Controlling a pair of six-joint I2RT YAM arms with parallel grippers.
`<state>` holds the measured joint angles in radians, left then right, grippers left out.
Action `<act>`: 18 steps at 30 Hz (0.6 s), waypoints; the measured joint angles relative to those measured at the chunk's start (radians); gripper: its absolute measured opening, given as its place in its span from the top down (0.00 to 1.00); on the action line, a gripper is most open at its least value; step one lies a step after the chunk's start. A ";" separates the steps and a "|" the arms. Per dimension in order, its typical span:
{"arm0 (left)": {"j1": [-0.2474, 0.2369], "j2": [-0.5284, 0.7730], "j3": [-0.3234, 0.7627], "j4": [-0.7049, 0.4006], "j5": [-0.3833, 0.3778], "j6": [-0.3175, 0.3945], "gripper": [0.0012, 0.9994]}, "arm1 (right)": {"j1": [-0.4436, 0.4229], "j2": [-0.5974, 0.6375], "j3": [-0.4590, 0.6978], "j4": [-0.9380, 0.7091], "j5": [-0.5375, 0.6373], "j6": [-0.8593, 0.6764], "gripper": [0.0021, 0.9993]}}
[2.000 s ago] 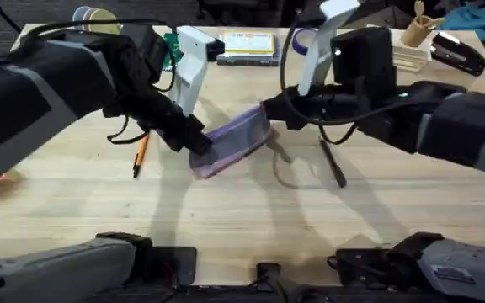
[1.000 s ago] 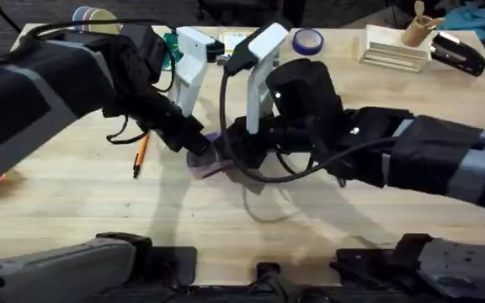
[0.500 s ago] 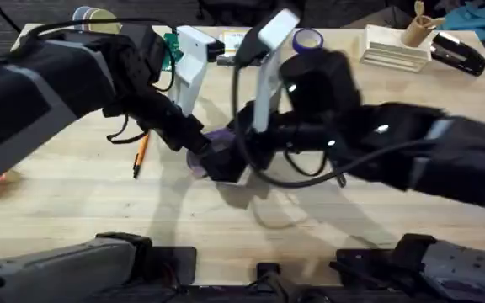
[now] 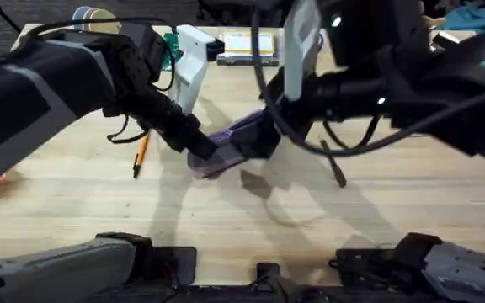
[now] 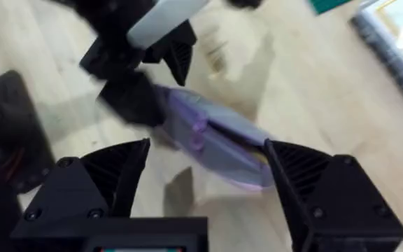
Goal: Unzip the bag, pick up the pens from the table one at a time and place them inside, then zip the bag closed.
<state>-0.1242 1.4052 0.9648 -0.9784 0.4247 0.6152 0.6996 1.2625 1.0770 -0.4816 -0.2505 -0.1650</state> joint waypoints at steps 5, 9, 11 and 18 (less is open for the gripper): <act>0.000 0.000 0.000 0.007 0.002 -0.005 0.01 | -0.060 0.000 0.031 -0.002 0.010 -0.050 0.00; 0.000 0.000 0.000 0.006 0.002 -0.005 0.01 | -0.095 0.000 0.031 -0.008 0.011 -0.080 0.00; 0.000 0.000 0.000 0.005 0.003 -0.005 0.01 | -0.105 0.000 0.032 -0.008 0.005 -0.098 0.00; 0.000 0.000 0.054 -0.085 -0.010 -0.005 0.00 | -0.122 0.032 0.033 -0.010 -0.059 -0.154 0.00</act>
<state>-0.1242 1.4055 1.0192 -1.0631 0.4147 0.6101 0.5777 1.2941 1.1099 -0.4917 -0.3093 -0.3192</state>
